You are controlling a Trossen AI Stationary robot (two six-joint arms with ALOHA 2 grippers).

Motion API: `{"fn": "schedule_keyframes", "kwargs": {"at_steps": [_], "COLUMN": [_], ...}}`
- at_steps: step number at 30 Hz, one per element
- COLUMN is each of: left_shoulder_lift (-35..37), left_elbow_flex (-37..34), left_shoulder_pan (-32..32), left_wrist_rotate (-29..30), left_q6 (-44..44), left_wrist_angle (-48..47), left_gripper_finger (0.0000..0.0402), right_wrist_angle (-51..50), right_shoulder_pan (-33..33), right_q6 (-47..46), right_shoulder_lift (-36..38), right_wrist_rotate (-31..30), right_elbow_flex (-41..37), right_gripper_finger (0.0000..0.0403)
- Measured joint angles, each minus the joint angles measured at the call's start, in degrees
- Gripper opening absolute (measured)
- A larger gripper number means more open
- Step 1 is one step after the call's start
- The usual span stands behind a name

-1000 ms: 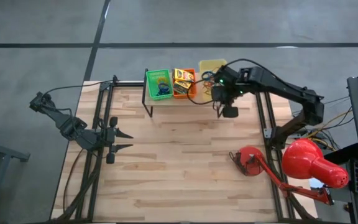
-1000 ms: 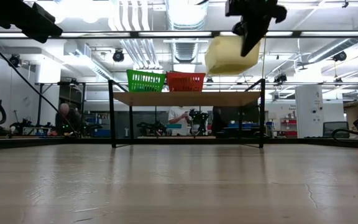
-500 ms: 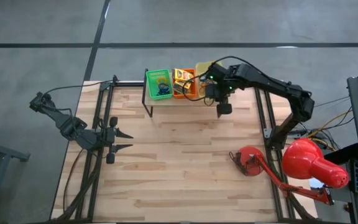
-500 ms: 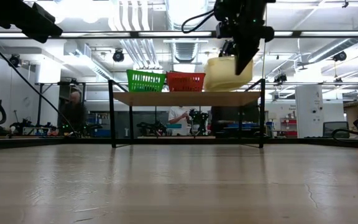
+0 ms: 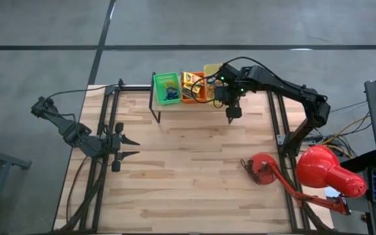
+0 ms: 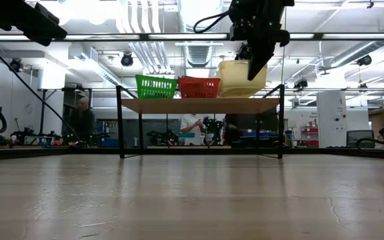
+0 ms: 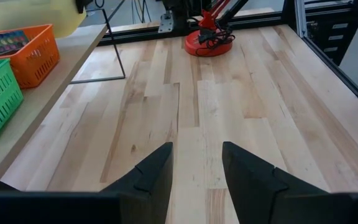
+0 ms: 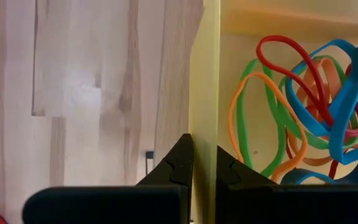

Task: Pick & Place Office Desk Supplies
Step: Put the yellow bin on the shelf

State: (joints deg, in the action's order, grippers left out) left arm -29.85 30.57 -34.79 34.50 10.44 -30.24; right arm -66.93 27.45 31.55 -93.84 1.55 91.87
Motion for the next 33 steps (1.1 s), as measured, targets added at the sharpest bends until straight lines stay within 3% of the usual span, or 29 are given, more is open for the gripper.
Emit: {"fn": "schedule_keyframes", "kwargs": {"at_steps": [19,33], "left_shoulder_lift": [0.0,-0.02], "left_elbow_flex": [0.0,0.0], "left_shoulder_pan": [0.0,-0.01], "left_wrist_rotate": [0.0,-0.01], "left_q6": [0.0,0.0], "left_wrist_angle": [0.0,-0.02], "left_gripper_finger": [0.0141,0.0141], "right_wrist_angle": [6.26,6.4], "right_shoulder_pan": [1.37,1.46], "right_q6": [0.13,-0.44], "right_shoulder_lift": [-0.02,0.04], "right_wrist_rotate": [1.52,1.52], "right_elbow_flex": [-7.12,-7.67], "right_gripper_finger": [0.0008,0.0008]}}
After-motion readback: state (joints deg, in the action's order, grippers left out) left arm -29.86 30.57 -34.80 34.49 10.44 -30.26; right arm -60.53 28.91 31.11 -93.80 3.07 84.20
